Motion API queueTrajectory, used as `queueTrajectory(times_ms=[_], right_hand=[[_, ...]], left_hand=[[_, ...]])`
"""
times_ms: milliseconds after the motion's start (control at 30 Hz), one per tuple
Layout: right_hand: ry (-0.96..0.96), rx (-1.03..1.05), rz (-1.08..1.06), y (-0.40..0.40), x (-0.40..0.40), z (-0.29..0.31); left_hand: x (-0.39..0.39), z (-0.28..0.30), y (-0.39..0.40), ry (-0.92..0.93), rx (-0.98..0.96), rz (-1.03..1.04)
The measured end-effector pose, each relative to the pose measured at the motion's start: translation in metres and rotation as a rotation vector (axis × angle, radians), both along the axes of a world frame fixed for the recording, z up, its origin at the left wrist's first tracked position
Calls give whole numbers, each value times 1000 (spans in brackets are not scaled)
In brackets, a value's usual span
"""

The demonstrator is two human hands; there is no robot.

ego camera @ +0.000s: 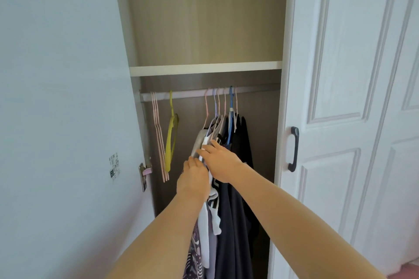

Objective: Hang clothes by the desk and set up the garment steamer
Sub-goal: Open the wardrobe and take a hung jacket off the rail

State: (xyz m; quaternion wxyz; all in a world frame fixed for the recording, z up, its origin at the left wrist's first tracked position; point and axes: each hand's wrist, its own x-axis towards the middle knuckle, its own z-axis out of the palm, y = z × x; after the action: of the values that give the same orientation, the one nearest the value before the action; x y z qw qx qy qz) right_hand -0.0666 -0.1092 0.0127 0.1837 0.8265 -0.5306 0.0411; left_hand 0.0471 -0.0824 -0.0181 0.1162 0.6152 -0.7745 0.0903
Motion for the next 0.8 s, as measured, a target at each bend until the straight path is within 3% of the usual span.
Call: queueTrajectory(times_ms=[367, 667, 800], right_hand=[[-252, -21, -26, 13, -35, -4], [-257, -162, -145, 21, -61, -3], [-316, -211, -244, 11, -61, -1]], left_hand=[[-16, 27, 6, 383, -70, -6], [-42, 50, -33, 559, -7, 86], [-50, 57, -64, 729, 86, 87]])
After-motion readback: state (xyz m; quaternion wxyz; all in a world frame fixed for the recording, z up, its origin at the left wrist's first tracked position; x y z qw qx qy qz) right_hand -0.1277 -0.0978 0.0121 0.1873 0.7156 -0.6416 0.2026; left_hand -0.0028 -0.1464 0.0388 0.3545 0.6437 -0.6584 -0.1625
